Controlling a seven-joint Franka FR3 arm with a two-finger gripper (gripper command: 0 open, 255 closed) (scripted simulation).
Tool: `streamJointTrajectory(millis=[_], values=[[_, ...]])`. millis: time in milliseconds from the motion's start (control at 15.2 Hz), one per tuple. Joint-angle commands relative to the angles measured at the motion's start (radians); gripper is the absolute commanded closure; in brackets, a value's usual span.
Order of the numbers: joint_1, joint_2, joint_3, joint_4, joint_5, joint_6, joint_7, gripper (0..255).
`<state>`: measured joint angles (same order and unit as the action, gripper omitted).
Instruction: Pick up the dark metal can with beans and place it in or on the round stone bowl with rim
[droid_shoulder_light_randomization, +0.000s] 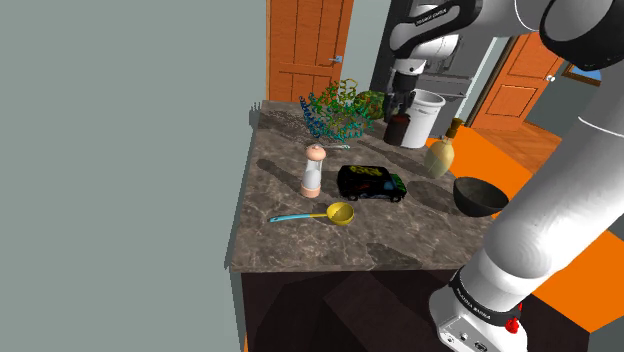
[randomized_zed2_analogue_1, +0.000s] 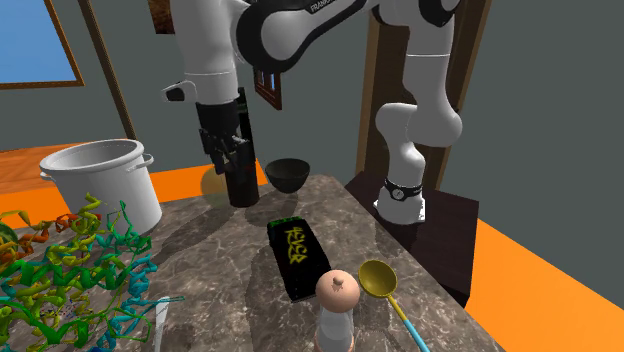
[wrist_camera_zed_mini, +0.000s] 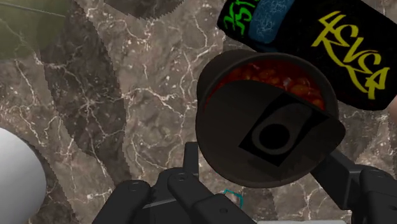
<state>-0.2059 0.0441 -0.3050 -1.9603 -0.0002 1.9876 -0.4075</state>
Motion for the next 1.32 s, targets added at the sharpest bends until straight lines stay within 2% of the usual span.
streamJointTrajectory(millis=[0, 594, 1254], values=[[-0.014, -0.059, -0.015, -0.063, -0.02, 0.007, -0.022, 255], [-0.102, -0.273, -0.097, -0.267, -0.115, 0.014, -0.141, 255], [-0.225, -0.45, -0.213, -0.383, -0.233, -0.02, -0.31, 255]])
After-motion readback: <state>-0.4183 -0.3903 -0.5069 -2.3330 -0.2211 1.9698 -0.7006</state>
